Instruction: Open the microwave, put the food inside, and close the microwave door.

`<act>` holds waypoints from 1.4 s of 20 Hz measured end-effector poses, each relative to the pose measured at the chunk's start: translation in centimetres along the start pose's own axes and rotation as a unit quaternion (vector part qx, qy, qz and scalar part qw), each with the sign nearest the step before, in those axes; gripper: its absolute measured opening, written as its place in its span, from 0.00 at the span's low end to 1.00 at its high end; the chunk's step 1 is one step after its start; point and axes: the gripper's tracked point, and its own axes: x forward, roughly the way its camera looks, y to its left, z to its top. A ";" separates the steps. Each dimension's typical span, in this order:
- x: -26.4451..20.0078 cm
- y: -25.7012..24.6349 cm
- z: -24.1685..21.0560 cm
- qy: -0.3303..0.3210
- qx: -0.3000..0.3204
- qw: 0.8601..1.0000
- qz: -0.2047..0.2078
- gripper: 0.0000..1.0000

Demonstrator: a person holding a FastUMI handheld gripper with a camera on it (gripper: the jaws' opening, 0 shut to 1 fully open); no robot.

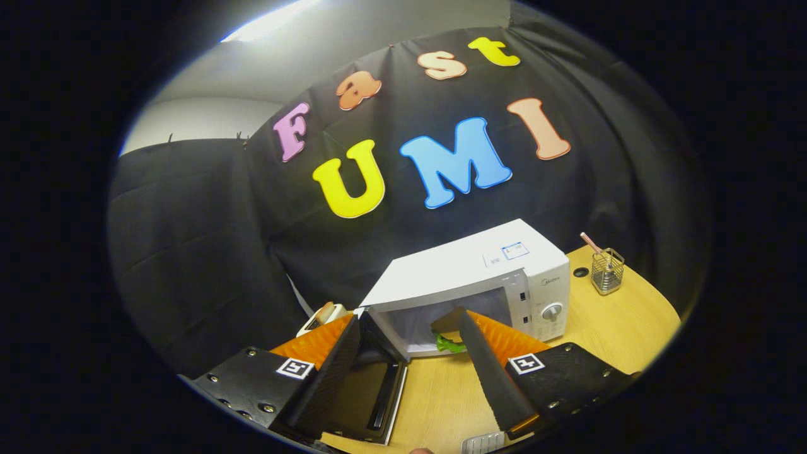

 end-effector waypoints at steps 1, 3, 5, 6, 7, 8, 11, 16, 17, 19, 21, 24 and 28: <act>-0.3 0.8 -0.2 0.002 -0.012 1.000 0.009 0.97; -0.8 2.9 -1.0 0.009 -0.034 0.999 0.036 0.96; -1.3 5.2 -2.1 0.020 -0.046 0.997 0.066 0.97; -1.5 6.3 -2.7 0.026 -0.051 0.995 0.079 0.96; -1.6 7.4 -3.4 0.031 -0.055 0.994 0.093 0.96; -1.8 8.4 -4.0 0.037 -0.059 0.992 0.105 0.96; -2.3 11.4 -5.8 0.049 -0.065 0.987 0.142 0.96; -2.9 15.9 -9.0 0.072 -0.075 0.975 0.194 0.97; -3.0 17.0 -9.5 0.073 -0.079 0.974 0.200 0.97; -2.9 18.5 -10.4 0.075 -0.088 0.970 0.213 0.97; -2.9 19.9 -11.8 0.088 -0.095 0.965 0.226 0.96; -2.9 21.1 -13.8 0.104 -0.115 0.958 0.242 0.96; -3.3 23.1 -17.1 0.132 -0.127 0.947 0.265 0.96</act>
